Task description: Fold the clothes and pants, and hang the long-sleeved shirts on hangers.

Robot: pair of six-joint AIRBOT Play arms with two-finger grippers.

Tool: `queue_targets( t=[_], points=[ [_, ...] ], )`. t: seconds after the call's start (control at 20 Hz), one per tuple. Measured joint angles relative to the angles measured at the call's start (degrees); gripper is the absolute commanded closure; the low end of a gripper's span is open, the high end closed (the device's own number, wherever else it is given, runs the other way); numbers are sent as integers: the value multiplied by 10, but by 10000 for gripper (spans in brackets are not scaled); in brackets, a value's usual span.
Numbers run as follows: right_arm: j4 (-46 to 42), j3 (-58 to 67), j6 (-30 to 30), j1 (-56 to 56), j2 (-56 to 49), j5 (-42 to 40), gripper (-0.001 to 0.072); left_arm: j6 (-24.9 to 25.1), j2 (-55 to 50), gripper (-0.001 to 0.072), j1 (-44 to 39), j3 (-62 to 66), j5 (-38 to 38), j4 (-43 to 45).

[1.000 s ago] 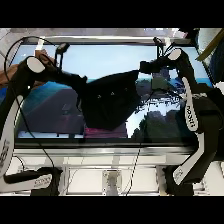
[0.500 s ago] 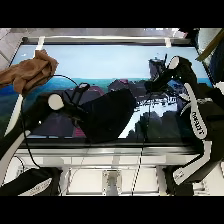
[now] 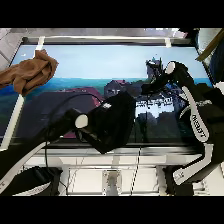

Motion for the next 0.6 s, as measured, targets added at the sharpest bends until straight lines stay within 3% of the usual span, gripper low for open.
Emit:
queue_targets(
  t=[0.3, 0.55, 0.6],
  points=[
    [10, 71, 0, 0, 0, -15, 332, -24, 3, 16, 1, 32, 2, -19],
    [44, 101, -6, -2, -20, 14, 329, -44, 84, 16, 103, 92, 5, 51],
    [67, 103, -12, -4, -33, 25, 296, -52, 104, 16, 131, 98, 4, 68]
  ],
)
